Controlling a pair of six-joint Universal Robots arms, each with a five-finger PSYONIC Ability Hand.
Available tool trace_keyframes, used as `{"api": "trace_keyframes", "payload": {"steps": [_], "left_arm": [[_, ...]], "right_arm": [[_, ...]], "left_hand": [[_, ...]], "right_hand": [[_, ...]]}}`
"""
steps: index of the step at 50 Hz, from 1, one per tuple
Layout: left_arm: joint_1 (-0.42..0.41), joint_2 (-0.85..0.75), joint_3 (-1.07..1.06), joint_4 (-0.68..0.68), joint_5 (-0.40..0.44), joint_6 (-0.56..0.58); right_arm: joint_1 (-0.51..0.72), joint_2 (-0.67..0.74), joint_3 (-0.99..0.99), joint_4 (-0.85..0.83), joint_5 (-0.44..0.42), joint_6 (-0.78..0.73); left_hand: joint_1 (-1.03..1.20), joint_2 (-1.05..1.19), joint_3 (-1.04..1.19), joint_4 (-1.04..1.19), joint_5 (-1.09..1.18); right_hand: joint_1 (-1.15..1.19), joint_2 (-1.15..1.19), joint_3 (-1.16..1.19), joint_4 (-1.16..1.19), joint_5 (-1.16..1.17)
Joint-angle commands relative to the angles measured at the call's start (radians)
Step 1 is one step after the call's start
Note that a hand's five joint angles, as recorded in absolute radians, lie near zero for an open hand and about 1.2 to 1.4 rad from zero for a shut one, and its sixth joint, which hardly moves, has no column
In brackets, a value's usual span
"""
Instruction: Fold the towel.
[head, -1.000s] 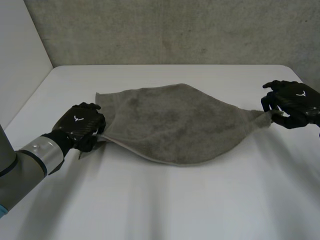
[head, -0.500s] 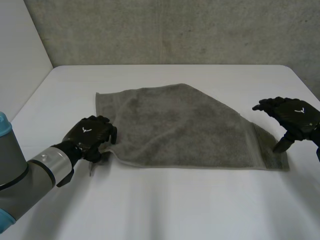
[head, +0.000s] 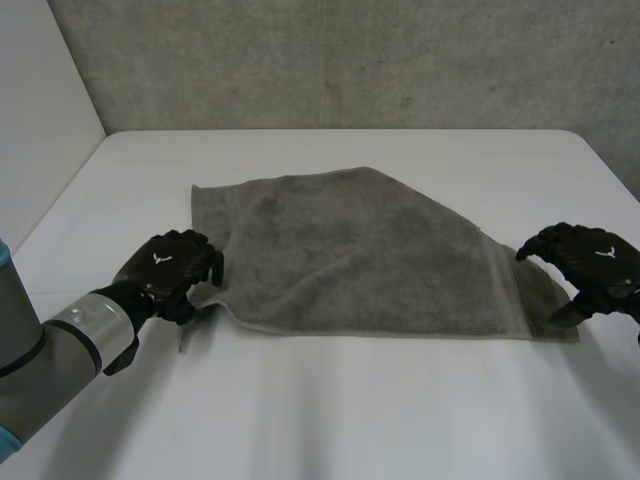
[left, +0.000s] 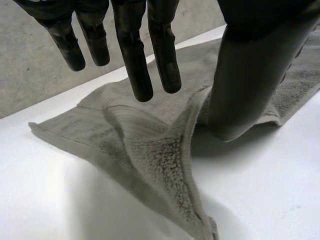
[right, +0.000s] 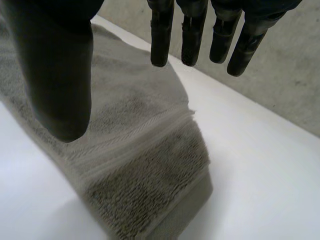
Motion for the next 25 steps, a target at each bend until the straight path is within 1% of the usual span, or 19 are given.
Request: {"api": "trace_keyframes", "payload": {"steps": [1, 3, 8, 14, 21, 25], "left_arm": [[0.006, -0.001, 0.002, 0.000, -0.004, -0.023], [0.005, -0.001, 0.002, 0.000, -0.002, -0.031], [0.003, 0.000, 0.006, 0.000, -0.002, -0.050], [0.003, 0.000, 0.009, 0.000, -0.002, -0.050], [-0.003, 0.002, 0.006, 0.000, -0.002, -0.051], [-0.003, 0.002, 0.005, 0.002, -0.002, -0.051]], "right_arm": [[0.012, 0.089, -0.029, -0.002, 0.007, -0.032], [0.014, 0.127, -0.038, 0.000, 0.010, -0.070], [0.017, 0.163, -0.053, -0.002, 0.036, -0.111], [0.017, 0.201, -0.072, -0.003, 0.059, -0.115], [0.007, 0.212, -0.070, -0.006, 0.062, -0.134], [0.006, 0.218, -0.070, -0.025, 0.064, -0.139]], "left_hand": [[-0.020, -0.027, -0.043, -0.050, 0.000], [-0.020, -0.027, -0.043, -0.050, 0.000], [-0.020, -0.027, -0.043, -0.050, 0.000], [-0.020, -0.027, -0.043, -0.050, 0.000], [-0.020, -0.027, -0.043, -0.050, 0.000], [-0.020, -0.027, -0.043, -0.050, 0.000]], "right_hand": [[0.049, 0.052, -0.007, -0.060, 0.034], [0.072, 0.075, -0.007, -0.060, 0.057], [0.072, 0.075, -0.007, -0.060, 0.057], [0.090, 0.093, -0.007, -0.060, 0.075], [0.090, 0.093, -0.007, -0.060, 0.075], [0.140, 0.143, -0.007, -0.060, 0.125]]}}
